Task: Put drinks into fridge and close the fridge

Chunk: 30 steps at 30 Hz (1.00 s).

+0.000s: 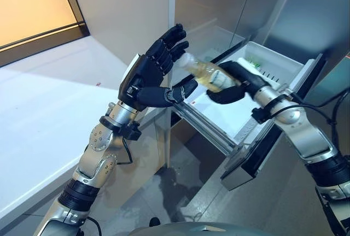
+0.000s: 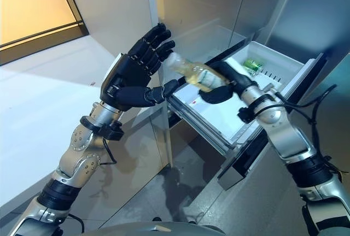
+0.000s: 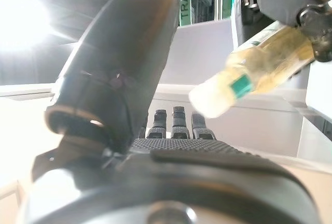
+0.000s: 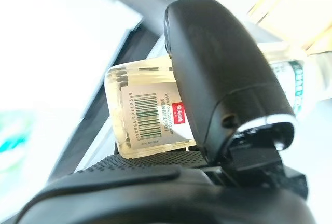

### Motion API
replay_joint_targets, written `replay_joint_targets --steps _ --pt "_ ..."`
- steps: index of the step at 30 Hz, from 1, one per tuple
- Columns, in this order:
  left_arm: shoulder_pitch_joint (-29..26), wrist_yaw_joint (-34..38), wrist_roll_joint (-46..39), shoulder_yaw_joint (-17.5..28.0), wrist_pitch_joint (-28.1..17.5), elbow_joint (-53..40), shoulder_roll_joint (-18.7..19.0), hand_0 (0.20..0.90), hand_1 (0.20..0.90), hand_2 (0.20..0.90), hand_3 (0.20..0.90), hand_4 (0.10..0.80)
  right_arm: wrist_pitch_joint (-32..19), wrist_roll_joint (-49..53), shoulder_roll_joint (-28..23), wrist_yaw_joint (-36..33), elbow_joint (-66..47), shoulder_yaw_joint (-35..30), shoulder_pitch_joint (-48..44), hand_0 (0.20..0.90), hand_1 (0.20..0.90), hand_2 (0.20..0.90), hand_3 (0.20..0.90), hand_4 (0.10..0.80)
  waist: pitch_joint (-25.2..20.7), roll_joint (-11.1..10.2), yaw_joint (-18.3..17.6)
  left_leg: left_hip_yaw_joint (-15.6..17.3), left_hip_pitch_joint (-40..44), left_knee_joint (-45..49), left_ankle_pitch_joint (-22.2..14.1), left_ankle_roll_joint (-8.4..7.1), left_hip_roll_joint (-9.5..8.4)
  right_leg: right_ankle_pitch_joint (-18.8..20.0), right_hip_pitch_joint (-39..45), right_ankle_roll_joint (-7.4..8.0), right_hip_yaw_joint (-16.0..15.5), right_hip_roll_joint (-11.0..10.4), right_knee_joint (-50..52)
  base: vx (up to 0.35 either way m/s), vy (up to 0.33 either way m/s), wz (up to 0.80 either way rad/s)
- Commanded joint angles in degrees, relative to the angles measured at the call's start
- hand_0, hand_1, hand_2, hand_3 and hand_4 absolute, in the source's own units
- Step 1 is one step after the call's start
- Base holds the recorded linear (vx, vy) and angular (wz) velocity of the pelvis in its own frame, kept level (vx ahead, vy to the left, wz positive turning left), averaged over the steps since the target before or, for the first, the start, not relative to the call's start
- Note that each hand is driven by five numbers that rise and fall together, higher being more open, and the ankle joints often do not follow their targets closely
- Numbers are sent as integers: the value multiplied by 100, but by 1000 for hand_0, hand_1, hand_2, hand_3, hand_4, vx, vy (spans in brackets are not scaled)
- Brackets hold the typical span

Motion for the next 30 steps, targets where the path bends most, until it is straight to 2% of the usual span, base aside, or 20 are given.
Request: replay_joint_targets --steps 1,3,4,5,6,7,9,11,12,13,14,15,20,23,25,28,30 --pt "-387 -369 -509 74 -49 -376 -159 900 900 900 900 800 -690 -337 -363 -988 164 -916 -1197 300 300 300 200 100 -504 -3 135 -235 30 7 -366 34 15 290 -246 195 -346 18 158 13 -9 3" --pt "-320 -512 -848 54 233 -329 -199 900 900 900 900 800 -707 -416 -420 -1121 321 -914 -1234 300 300 300 200 100 -496 -6 158 -257 31 7 -361 33 16 281 -239 192 -367 16 167 10 -4 4" --pt "-223 -677 -1277 5 646 -264 -274 900 900 900 900 800 -679 -498 -484 -1245 509 -900 -1294 300 300 300 200 100 -491 -10 194 -277 32 7 -351 27 19 269 -231 186 -392 12 181 20 -8 12" --pt "-190 -725 -1388 -3 747 -235 -308 900 900 900 900 800 -693 -508 -508 -1261 587 -889 -1322 300 300 300 200 100 -489 -9 201 -284 33 10 -351 27 19 264 -230 184 -400 11 188 31 -14 14" --pt "-57 -888 -1917 -70 1270 -129 -420 900 900 900 900 800 -679 -531 -620 -1354 847 -833 -1429 300 300 300 200 100 -485 -14 242 -311 29 25 -350 28 17 247 -226 176 -428 5 210 29 -13 12" --pt "58 -964 -2227 -144 1589 -47 -499 900 900 900 900 800 -671 -529 -700 -1405 1055 -773 -1521 300 300 300 200 100 -481 -16 268 -327 22 39 -348 23 18 234 -226 170 -452 0 229 33 -16 9" --pt "202 -1114 -2508 -242 1927 60 -571 900 900 900 900 800 -694 -519 -800 -1443 1338 -692 -1646 300 300 300 200 100 -468 -17 297 -338 20 52 -352 20 20 217 -224 166 -481 -7 249 35 -12 9" --pt "696 -1232 -3580 -584 2979 422 -743 900 900 900 900 800 -710 -484 -1065 -1495 2170 -392 -1991 300 300 300 200 100 -423 -30 411 -378 51 57 -389 9 32 150 -171 157 -584 -26 267 52 -17 12" --pt "849 -1348 -3790 -692 3180 618 -784 900 900 900 900 800 -738 -464 -1137 -1493 2448 -271 -2119 300 300 300 200 100 -410 -36 451 -393 48 56 -387 7 30 147 -162 155 -623 -35 265 29 -16 14" --pt "1048 -1233 -4092 -788 3582 837 -865 900 900 900 900 800 -715 -445 -1232 -1465 2878 -31 -2361 300 300 300 200 100 -396 -38 511 -418 41 50 -378 -2 29 141 -145 155 -681 -47 250 24 -10 19" --pt "1148 -1311 -4105 -872 3670 964 -851 900 900 900 900 800 -706 -418 -1269 -1477 3050 101 -2482 300 300 300 200 100 -386 -35 535 -435 36 45 -372 -9 30 138 -140 154 -713 -55 242 26 -10 25" --pt "1383 -1497 -3891 -1055 3634 1271 -793 900 900 900 900 800 -725 -379 -1369 -1461 3484 370 -2723 300 300 300 200 100 -368 -38 612 -462 19 46 -359 -22 32 133 -130 152 -778 -72 229 15 -5 28" --pt "1776 -1728 -3202 -1230 3780 2239 -564 900 900 900 900 800 -639 -233 -1481 -1319 4445 974 -3214 300 300 300 200 100 -290 26 796 -564 -76 38 -290 -62 30 143 -132 163 -953 -103 169 12 0 24" --pt "1877 -1885 -2570 -1269 3532 3116 -580 900 900 900 900 800 -569 -330 -1391 -1155 5019 1173 -3364 300 300 300 200 100 -242 62 900 -638 -150 46 -250 -79 22 147 -149 165 -1030 -115 141 21 -8 19" --pt "1842 -1802 -2099 -1252 3196 3842 -633 900 900 900 900 800 -338 -515 -1296 -866 5494 1278 -3455 300 300 300 200 100 -174 82 972 -708 -236 56 -208 -83 13 149 -203 161 -1082 -123 149 3 -22 24" --pt "1687 -1803 -1446 -1174 2677 4806 -717 900 900 900 900 800 -188 -570 -1104 -686 6105 1267 -3481 300 300 300 200 100 -18 101 1068 -792 -426 93 -141 -82 10 158 -357 147 -1136 -136 201 -68 -52 24" --pt "1457 -1558 -1183 -1106 2432 5374 -763 900 900 900 900 800 49 -517 -925 -644 6408 1275 -3552 300 300 300 200 100 181 113 1121 -851 -588 104 -92 -73 1 175 -498 138 -1162 -136 229 -159 -73 27"
